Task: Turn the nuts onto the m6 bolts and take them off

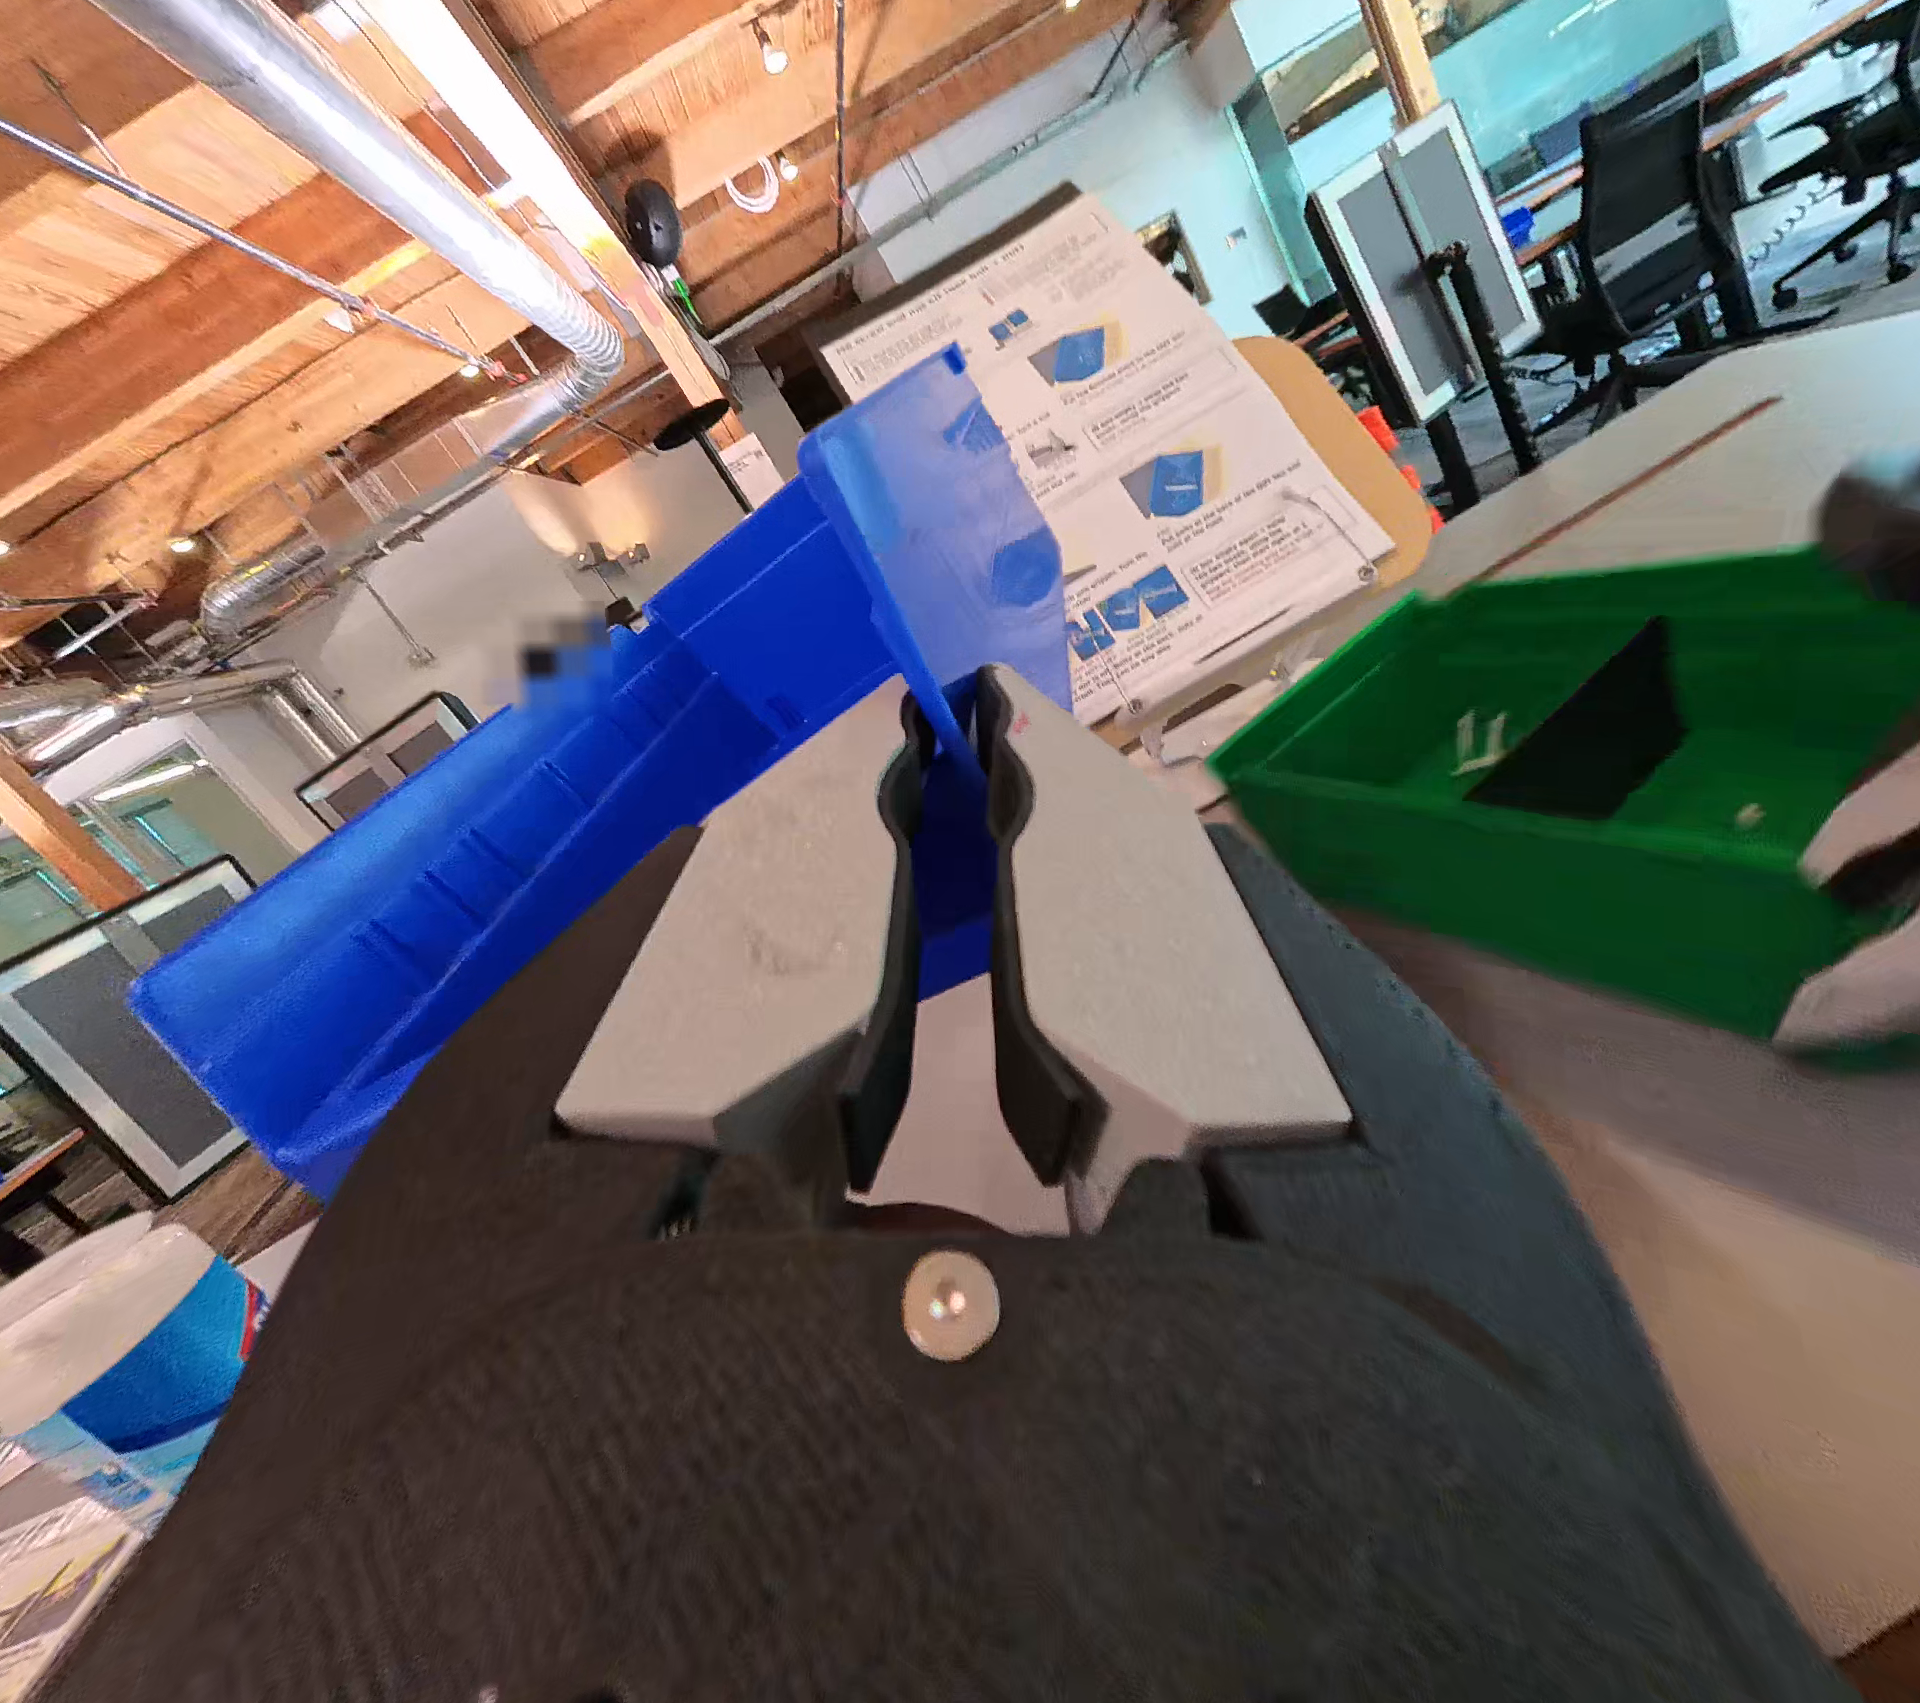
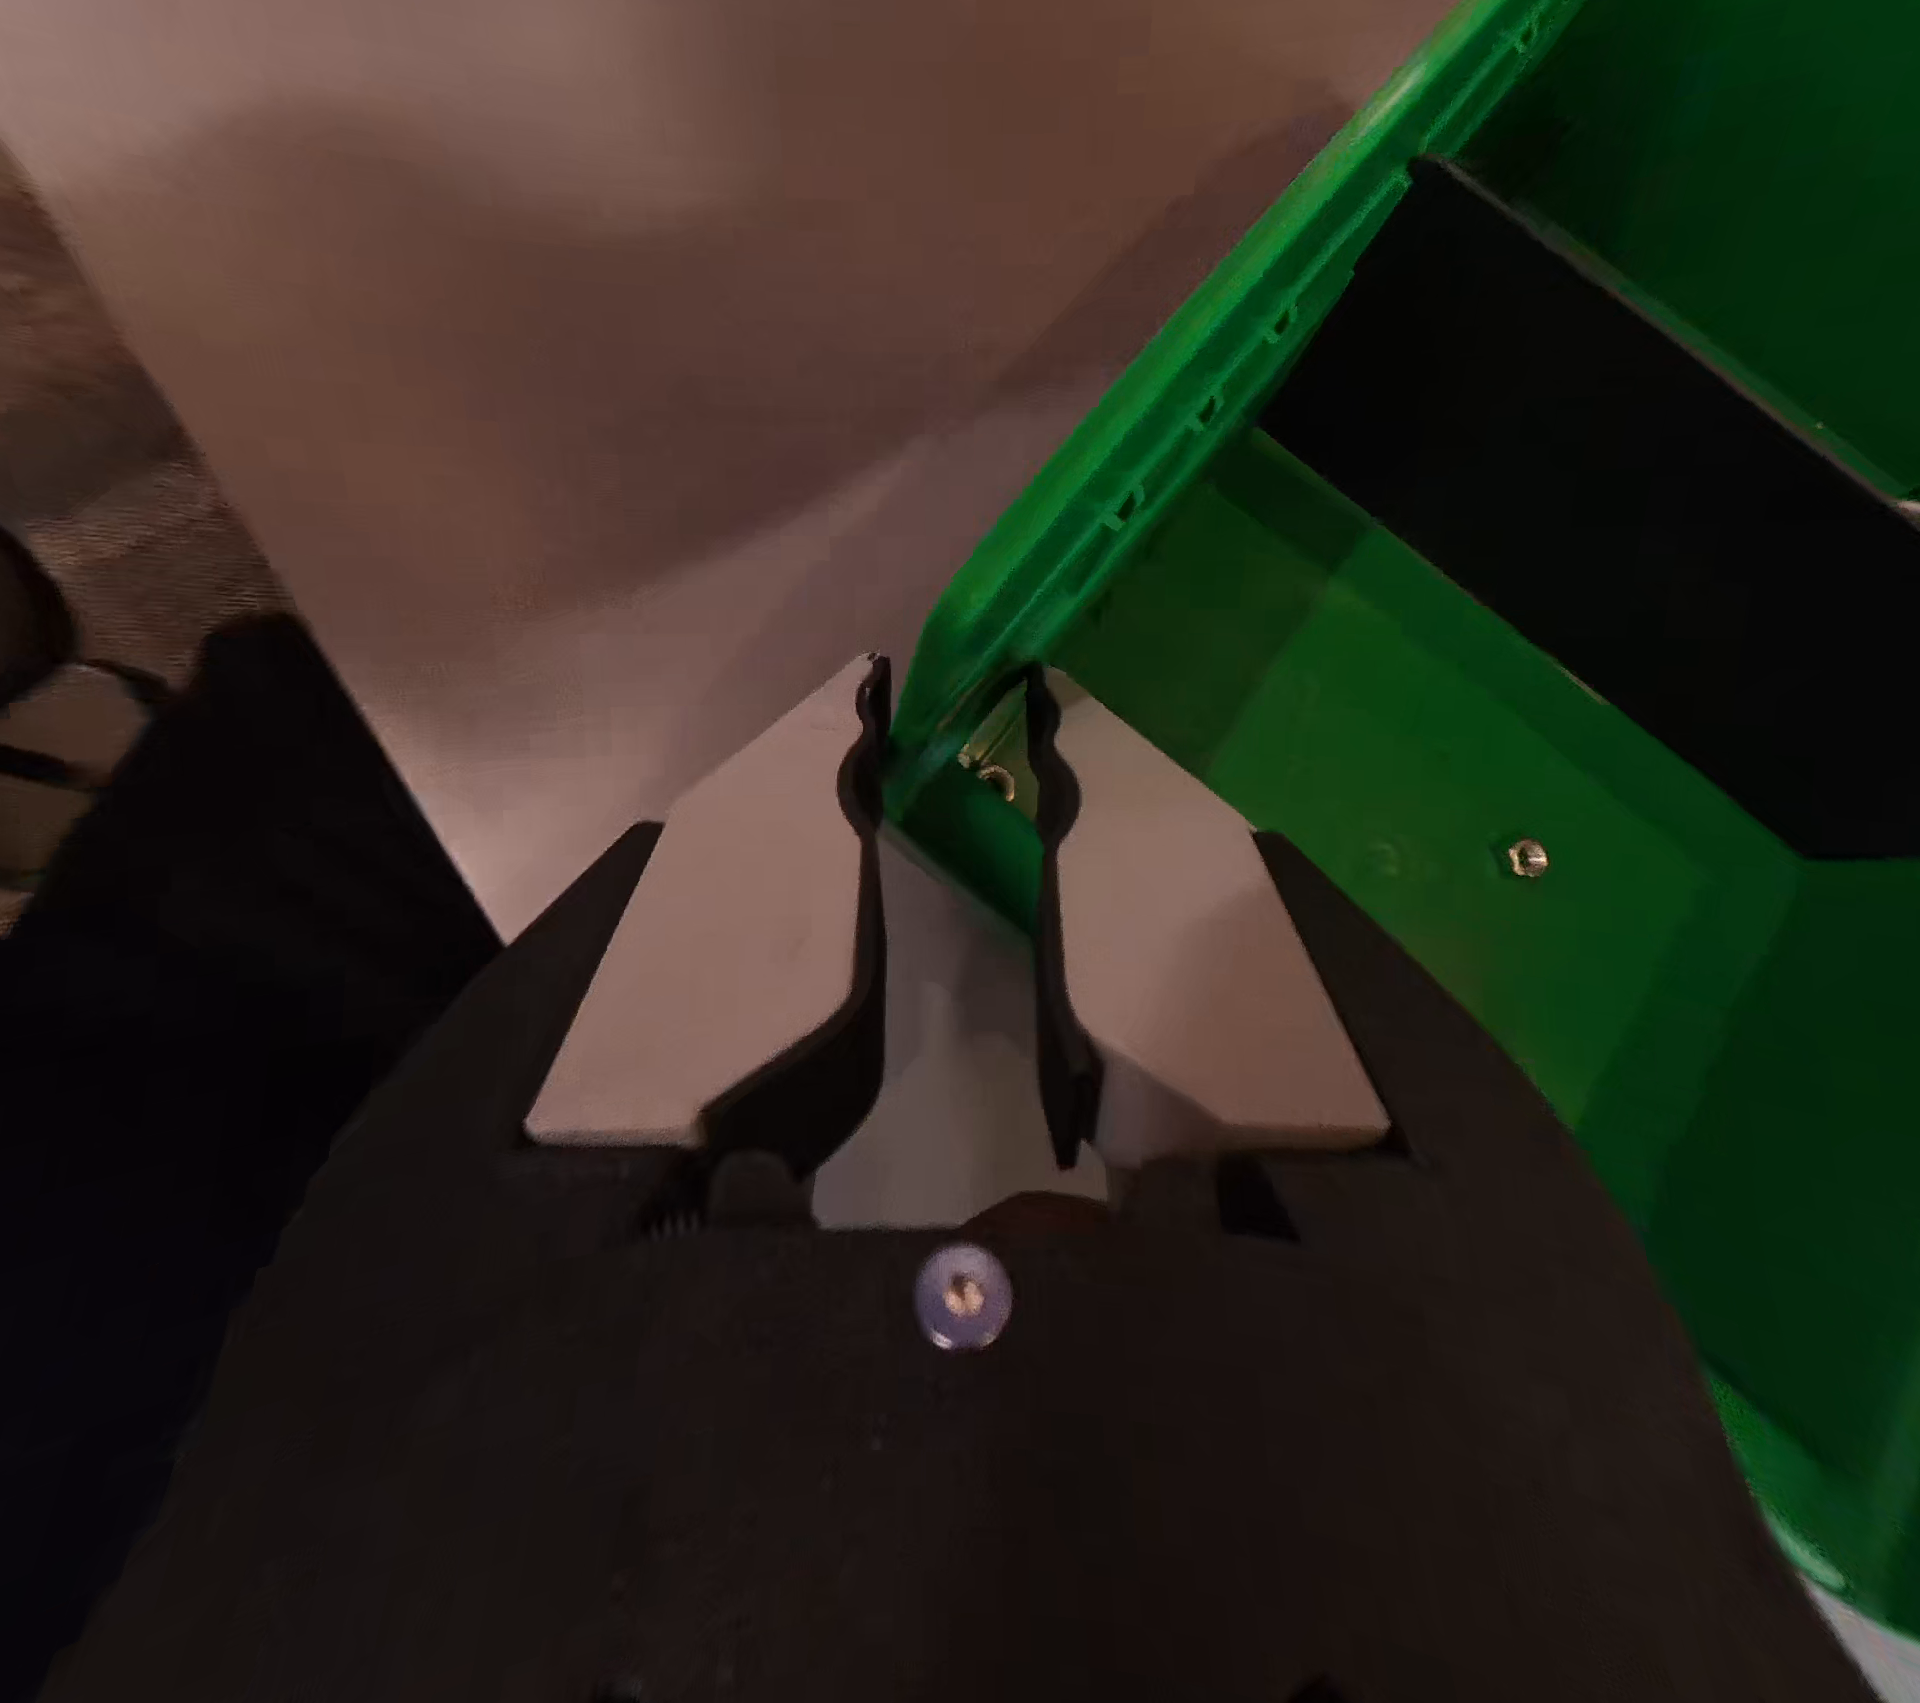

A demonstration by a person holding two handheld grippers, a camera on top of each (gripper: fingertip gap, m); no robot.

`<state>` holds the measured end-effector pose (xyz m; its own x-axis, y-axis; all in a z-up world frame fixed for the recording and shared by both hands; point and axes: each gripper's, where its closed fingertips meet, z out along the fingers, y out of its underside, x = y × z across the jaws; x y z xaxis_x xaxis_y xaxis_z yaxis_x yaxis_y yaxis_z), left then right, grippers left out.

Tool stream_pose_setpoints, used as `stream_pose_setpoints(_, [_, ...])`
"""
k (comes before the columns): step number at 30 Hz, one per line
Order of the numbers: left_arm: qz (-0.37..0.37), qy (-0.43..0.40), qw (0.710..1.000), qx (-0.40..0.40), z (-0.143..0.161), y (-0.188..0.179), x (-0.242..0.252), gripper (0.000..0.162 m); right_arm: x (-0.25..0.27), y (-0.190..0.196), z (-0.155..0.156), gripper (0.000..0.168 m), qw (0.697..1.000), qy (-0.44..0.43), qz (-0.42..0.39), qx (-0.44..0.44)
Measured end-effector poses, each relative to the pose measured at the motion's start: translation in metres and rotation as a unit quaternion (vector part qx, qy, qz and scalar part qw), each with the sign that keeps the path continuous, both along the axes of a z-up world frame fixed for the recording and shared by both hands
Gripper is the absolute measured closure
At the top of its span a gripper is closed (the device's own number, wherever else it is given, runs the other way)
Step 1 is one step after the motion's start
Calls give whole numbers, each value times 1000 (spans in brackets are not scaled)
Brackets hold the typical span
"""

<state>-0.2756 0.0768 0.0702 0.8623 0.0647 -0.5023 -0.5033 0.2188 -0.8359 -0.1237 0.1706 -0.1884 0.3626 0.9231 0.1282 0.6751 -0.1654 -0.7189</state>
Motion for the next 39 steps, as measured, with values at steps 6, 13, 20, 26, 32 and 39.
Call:
stream_pose_setpoints(6, [-7,-11,1000,26,28,-10,5,157,-148,-65,18,136,988,90,108,-62])
stream_pose_setpoints(13, [-54,8,998,40,35,-10,39,159,-83,-75,72,124,973,187,131,-21])
stream_pose_setpoints(20, [-191,26,981,-17,-21,29,174,159,83,-8,130,125,961,274,0,35])
stream_pose_setpoints(26, [-260,50,959,-105,-120,67,282,157,209,34,129,126,953,278,-111,46])
stream_pose_setpoints(32, [-284,27,942,-175,-193,99,337,159,227,25,108,119,959,261,-104,20])
stream_pose_setpoints(39, [-464,-242,761,-384,-188,72,367,124,203,21,101,113,973,207,-95,49])
